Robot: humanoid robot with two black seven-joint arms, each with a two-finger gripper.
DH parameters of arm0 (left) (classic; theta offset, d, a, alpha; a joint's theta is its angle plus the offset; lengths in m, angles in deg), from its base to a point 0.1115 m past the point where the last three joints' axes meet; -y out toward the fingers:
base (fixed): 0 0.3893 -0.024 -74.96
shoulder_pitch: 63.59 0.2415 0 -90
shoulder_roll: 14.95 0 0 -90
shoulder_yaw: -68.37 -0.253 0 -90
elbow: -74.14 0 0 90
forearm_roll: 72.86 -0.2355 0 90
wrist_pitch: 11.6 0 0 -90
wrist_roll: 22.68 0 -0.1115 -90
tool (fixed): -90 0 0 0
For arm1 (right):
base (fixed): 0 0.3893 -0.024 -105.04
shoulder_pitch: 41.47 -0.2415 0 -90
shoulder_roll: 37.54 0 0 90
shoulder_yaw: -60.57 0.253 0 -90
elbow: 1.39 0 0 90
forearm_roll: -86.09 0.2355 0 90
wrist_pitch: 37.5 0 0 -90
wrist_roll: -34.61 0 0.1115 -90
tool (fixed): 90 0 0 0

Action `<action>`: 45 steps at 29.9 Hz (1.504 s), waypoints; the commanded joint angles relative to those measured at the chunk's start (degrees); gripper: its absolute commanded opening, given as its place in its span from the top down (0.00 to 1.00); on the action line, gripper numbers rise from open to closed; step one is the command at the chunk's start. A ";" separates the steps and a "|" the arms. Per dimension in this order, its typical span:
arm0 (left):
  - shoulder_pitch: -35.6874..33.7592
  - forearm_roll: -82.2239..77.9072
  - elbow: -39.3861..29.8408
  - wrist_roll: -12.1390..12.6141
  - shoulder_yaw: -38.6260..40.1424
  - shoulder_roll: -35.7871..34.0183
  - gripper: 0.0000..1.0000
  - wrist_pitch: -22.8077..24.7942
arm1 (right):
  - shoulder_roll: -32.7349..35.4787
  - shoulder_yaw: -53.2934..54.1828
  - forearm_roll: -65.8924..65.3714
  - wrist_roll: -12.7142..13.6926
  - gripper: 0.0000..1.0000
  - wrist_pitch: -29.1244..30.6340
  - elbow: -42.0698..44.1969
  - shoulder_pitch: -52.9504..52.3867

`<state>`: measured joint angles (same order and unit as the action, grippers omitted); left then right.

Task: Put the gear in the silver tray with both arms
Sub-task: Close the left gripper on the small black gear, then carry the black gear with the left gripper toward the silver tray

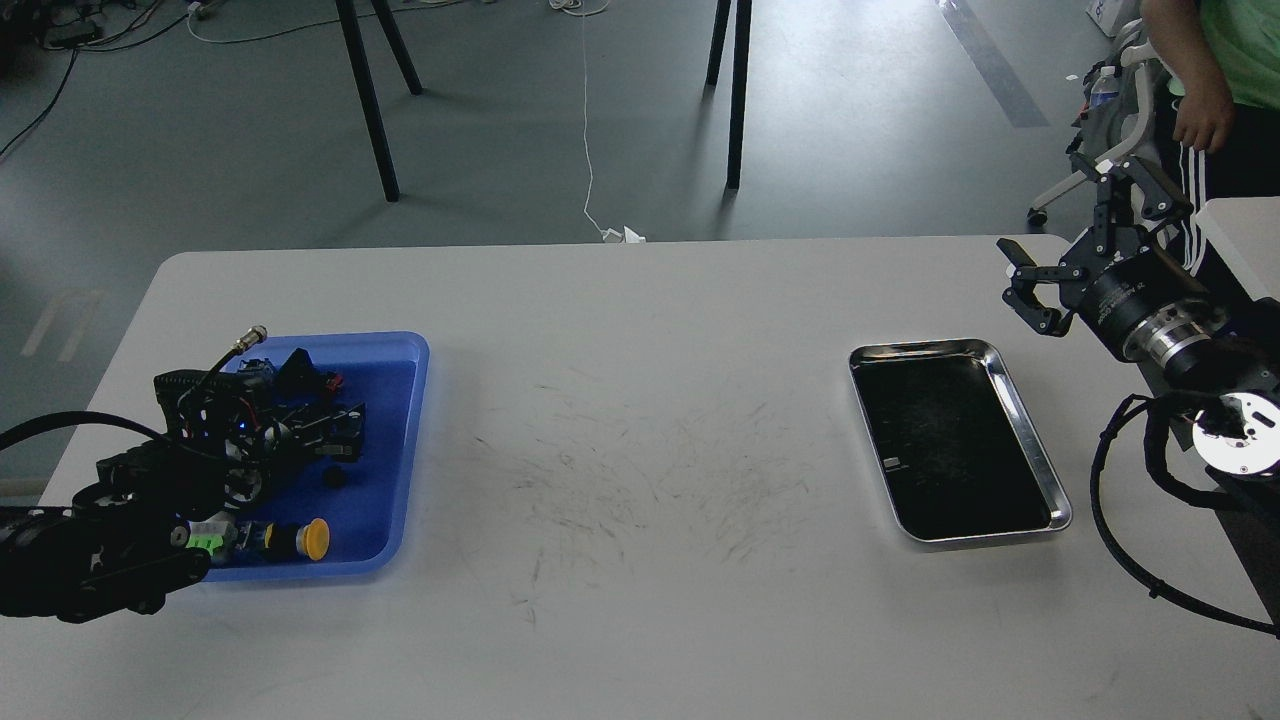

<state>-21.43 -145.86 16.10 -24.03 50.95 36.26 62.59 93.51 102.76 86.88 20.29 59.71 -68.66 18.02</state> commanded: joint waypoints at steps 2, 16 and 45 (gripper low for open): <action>-0.14 -0.03 -0.75 0.03 0.02 -0.85 0.76 0.08 | -0.09 0.00 -0.09 0.00 0.01 0.00 0.12 -0.07; -0.93 0.40 -3.99 -0.15 1.25 -6.03 0.87 0.78 | -0.09 0.18 -0.09 0.00 0.01 0.00 0.04 -0.07; -15.00 1.37 -19.83 -2.87 4.59 10.55 0.91 -0.01 | 2.90 -0.70 -0.09 0.26 0.01 -0.09 0.12 -1.22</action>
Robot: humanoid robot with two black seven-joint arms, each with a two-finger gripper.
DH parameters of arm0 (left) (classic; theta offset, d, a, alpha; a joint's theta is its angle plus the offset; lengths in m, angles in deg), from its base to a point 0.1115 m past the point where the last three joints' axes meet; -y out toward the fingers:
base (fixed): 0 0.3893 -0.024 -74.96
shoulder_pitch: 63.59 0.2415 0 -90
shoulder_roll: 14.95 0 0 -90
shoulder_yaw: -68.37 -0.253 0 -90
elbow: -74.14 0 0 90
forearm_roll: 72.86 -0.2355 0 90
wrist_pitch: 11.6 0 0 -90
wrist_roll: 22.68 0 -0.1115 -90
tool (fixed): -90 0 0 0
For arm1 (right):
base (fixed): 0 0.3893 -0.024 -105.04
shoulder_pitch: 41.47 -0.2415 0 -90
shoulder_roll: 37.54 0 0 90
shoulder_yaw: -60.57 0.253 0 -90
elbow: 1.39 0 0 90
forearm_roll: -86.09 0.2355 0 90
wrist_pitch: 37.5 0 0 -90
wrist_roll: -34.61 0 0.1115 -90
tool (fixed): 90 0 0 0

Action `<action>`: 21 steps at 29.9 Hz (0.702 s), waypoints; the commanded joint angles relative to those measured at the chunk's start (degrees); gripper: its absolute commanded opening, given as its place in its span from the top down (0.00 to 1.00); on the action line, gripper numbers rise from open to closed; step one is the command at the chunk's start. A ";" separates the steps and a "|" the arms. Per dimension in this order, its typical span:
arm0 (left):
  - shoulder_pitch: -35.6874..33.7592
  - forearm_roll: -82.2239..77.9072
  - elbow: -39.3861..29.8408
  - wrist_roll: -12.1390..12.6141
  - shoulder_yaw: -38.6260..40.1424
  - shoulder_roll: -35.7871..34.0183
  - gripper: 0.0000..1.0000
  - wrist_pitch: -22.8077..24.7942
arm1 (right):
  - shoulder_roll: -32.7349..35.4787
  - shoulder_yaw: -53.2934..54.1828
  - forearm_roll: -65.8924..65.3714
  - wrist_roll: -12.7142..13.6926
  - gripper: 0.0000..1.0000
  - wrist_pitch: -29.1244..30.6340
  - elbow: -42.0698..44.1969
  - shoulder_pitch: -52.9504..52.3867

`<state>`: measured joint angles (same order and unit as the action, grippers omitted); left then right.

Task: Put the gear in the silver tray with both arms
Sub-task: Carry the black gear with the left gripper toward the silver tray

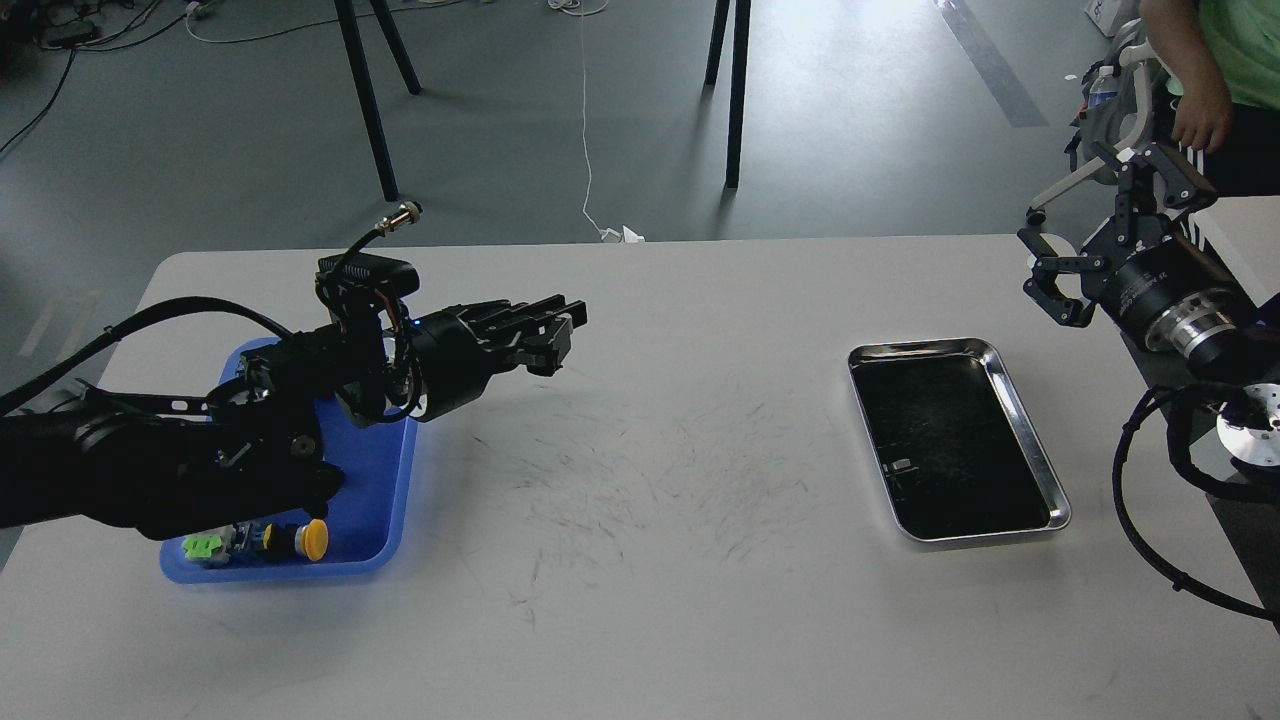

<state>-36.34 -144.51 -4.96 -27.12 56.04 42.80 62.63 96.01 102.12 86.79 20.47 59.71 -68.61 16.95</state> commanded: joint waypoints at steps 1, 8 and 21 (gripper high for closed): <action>-0.01 -0.07 2.02 0.22 -0.68 5.94 0.91 -0.05 | 0.58 -0.06 0.00 0.17 0.01 -0.09 0.07 -0.15; 0.78 -0.42 5.81 0.04 -4.55 13.86 0.91 -0.14 | 1.10 -1.03 0.00 0.26 0.01 -0.09 0.60 -1.38; 3.51 -0.68 9.67 -0.05 -6.91 23.88 0.90 -0.84 | 1.10 -3.32 -0.08 0.26 0.01 -0.09 0.95 -3.13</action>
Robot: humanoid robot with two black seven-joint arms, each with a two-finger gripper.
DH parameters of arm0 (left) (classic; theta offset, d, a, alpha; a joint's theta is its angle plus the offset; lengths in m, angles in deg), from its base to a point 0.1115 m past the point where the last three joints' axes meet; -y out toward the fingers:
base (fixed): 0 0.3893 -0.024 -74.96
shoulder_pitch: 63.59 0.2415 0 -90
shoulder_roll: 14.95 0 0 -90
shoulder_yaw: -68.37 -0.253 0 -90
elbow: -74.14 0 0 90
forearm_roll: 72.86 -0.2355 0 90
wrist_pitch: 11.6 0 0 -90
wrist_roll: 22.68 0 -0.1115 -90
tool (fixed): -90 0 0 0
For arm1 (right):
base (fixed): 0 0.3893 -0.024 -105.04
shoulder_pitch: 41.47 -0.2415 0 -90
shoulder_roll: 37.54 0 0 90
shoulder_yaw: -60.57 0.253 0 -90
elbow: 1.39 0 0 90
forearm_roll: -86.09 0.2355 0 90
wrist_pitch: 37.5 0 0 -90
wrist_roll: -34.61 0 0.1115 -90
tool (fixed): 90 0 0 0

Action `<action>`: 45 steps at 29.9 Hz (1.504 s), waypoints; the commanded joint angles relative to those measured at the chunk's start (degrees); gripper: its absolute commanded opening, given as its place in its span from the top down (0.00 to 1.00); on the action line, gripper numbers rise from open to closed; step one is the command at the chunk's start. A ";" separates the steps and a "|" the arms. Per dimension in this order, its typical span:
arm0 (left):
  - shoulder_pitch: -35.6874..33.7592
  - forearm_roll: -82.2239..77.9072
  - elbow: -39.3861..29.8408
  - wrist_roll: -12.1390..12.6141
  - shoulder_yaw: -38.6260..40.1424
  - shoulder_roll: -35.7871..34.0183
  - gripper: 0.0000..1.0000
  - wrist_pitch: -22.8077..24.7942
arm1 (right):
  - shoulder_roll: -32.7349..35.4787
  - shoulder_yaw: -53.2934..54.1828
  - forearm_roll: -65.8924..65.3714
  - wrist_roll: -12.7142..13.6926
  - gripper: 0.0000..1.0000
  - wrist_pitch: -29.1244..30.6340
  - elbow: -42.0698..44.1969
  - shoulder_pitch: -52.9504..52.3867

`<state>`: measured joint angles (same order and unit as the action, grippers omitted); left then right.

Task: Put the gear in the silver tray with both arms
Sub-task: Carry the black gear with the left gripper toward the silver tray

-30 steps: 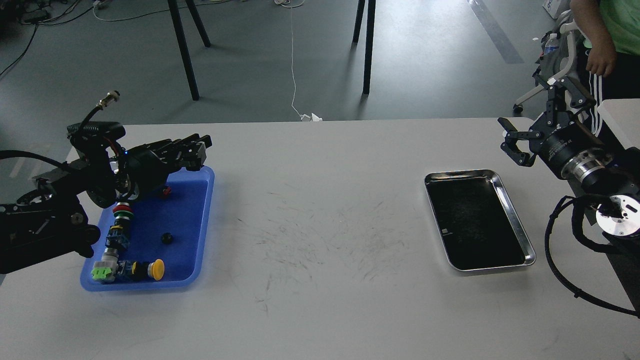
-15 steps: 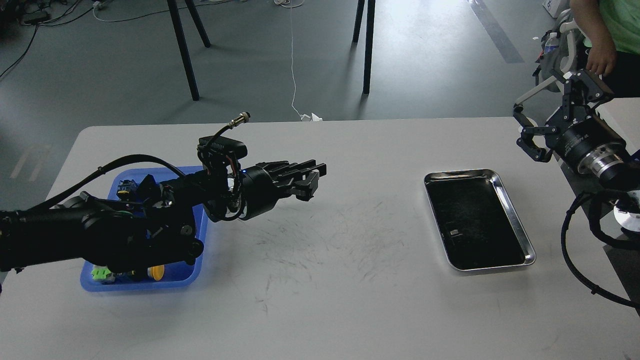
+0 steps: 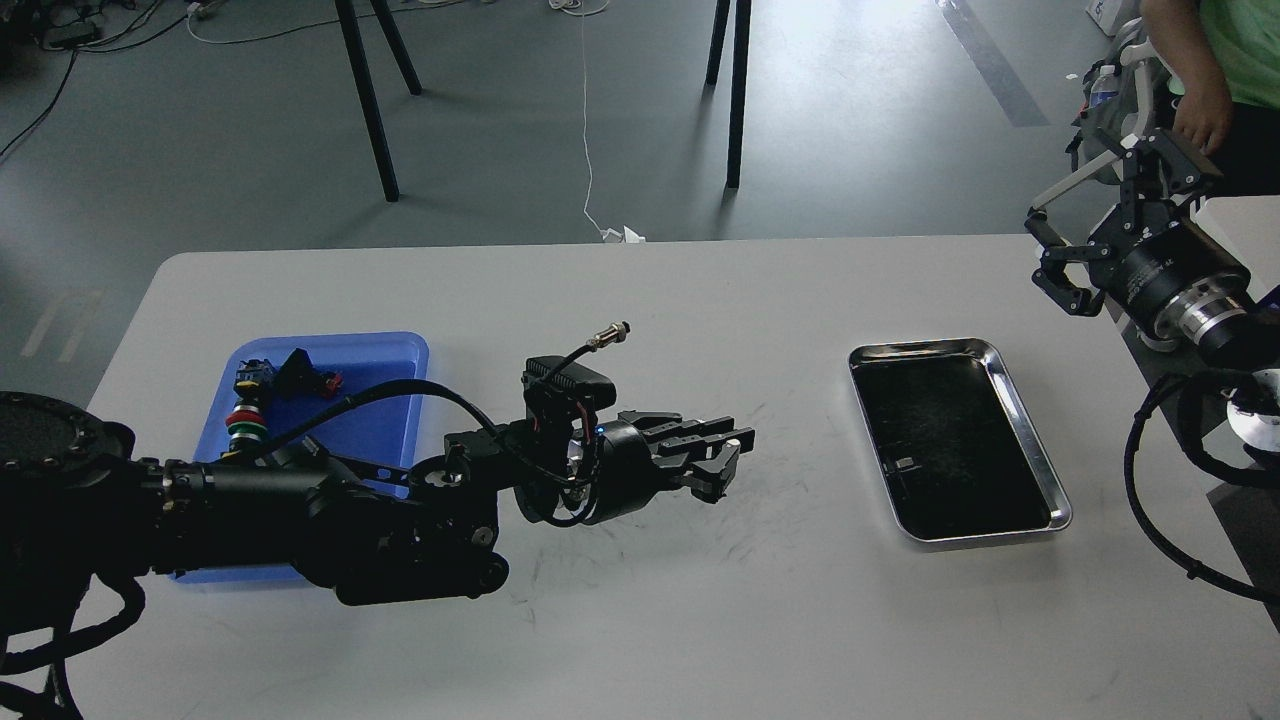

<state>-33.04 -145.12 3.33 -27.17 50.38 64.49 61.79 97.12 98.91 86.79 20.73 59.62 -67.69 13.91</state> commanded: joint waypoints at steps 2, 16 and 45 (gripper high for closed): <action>0.21 0.11 2.17 0.00 -1.96 5.01 0.90 -0.09 | 0.08 -0.11 -0.08 0.08 0.01 0.00 0.03 -0.09; 1.61 0.64 8.94 0.00 -1.79 10.56 0.89 0.00 | 0.25 -0.19 -0.08 0.08 0.01 0.09 0.12 -0.01; 1.88 0.55 8.23 -0.61 -1.26 5.37 0.68 -1.50 | 0.34 -0.28 -0.17 0.08 0.01 0.18 -0.05 0.17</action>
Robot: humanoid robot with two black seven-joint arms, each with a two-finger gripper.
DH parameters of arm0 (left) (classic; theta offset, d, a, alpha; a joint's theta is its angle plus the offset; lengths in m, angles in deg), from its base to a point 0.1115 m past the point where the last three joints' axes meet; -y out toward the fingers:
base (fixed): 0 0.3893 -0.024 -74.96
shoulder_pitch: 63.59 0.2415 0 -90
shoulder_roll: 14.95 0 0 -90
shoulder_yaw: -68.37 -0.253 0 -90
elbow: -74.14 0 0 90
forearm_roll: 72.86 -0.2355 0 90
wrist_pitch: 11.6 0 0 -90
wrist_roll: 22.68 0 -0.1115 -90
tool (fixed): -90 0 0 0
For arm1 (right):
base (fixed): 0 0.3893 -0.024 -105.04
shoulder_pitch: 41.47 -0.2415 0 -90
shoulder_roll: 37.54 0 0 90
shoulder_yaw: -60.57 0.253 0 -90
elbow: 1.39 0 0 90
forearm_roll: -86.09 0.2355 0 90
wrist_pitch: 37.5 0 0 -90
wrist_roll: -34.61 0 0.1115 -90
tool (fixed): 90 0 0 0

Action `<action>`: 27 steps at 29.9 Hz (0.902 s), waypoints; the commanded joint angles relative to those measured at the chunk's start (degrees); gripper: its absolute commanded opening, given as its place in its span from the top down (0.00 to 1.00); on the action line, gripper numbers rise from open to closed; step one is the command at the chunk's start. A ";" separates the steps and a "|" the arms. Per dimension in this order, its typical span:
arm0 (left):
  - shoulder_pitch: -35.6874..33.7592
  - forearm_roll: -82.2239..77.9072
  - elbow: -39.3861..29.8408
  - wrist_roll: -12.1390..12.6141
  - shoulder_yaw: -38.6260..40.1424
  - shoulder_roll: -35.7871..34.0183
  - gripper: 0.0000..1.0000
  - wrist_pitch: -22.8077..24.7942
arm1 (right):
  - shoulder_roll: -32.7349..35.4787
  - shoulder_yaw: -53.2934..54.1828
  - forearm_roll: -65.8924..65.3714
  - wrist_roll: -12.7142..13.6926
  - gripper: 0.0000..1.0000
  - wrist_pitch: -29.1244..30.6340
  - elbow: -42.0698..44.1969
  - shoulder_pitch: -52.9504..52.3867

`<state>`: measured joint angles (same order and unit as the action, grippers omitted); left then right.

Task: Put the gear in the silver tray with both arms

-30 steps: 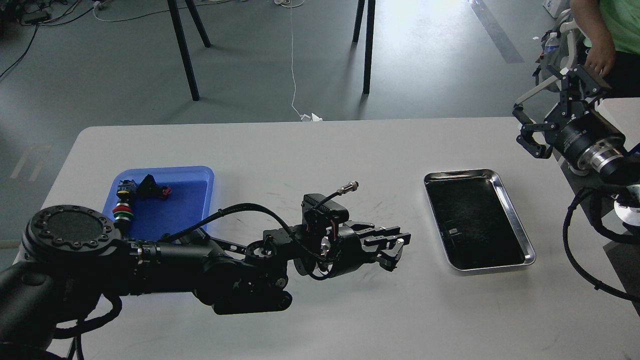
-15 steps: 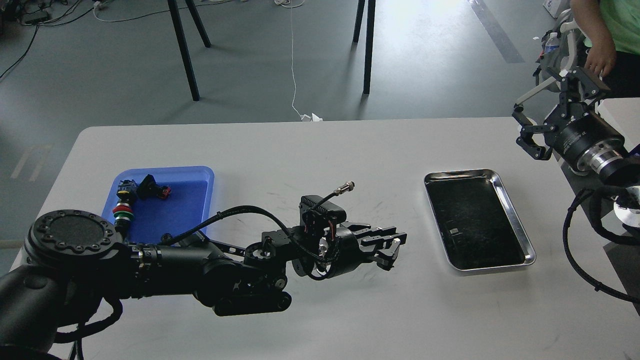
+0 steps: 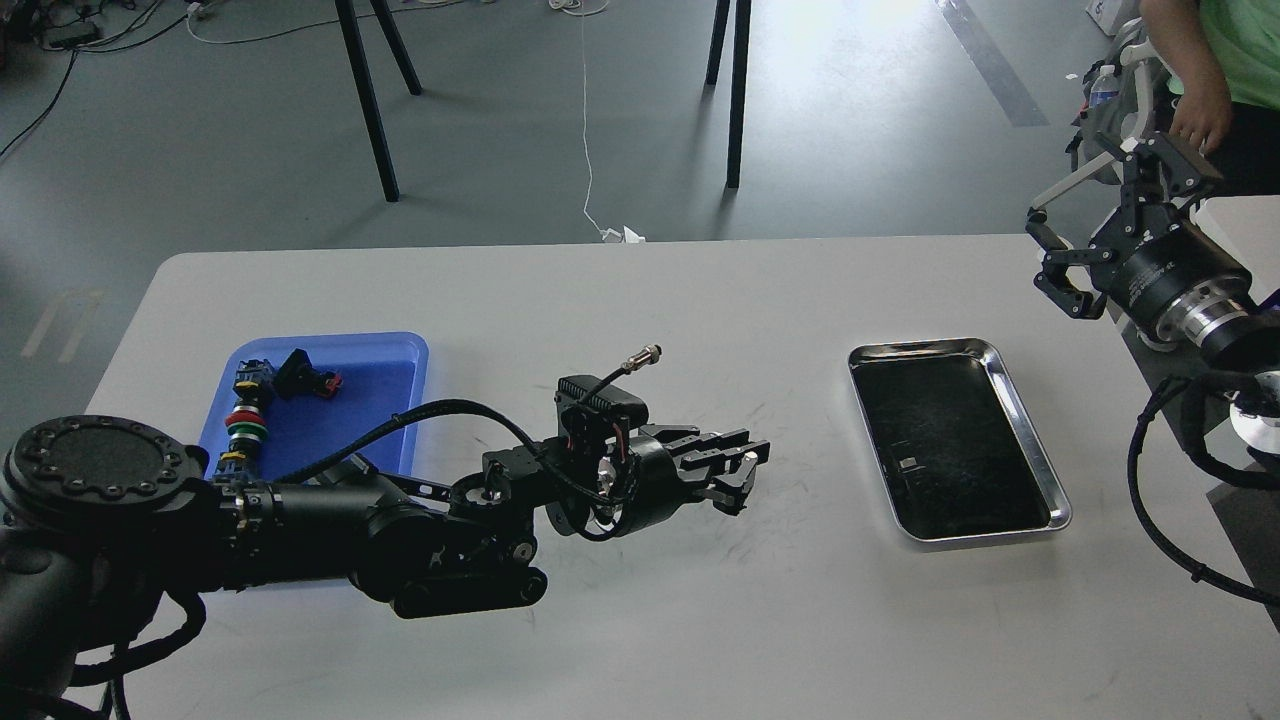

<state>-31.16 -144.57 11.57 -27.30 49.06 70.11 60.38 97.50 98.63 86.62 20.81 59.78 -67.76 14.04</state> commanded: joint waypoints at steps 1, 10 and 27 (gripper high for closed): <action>0.00 0.00 -0.09 -1.09 -0.02 -0.34 0.67 -0.35 | -0.03 0.00 0.00 0.00 0.01 0.01 0.01 0.04; 0.09 0.09 -0.09 -2.85 0.07 -0.08 0.53 -1.76 | -0.03 -0.09 0.00 0.00 0.01 -0.08 0.01 -0.05; -0.09 5.79 -2.28 -8.56 17.28 -20.98 0.17 -4.31 | 5.94 -9.83 -1.14 4.38 0.01 0.19 0.36 -5.92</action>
<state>-31.24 -141.03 10.20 -35.14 63.10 54.12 55.89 102.17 92.67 86.25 22.16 59.97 -67.57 11.08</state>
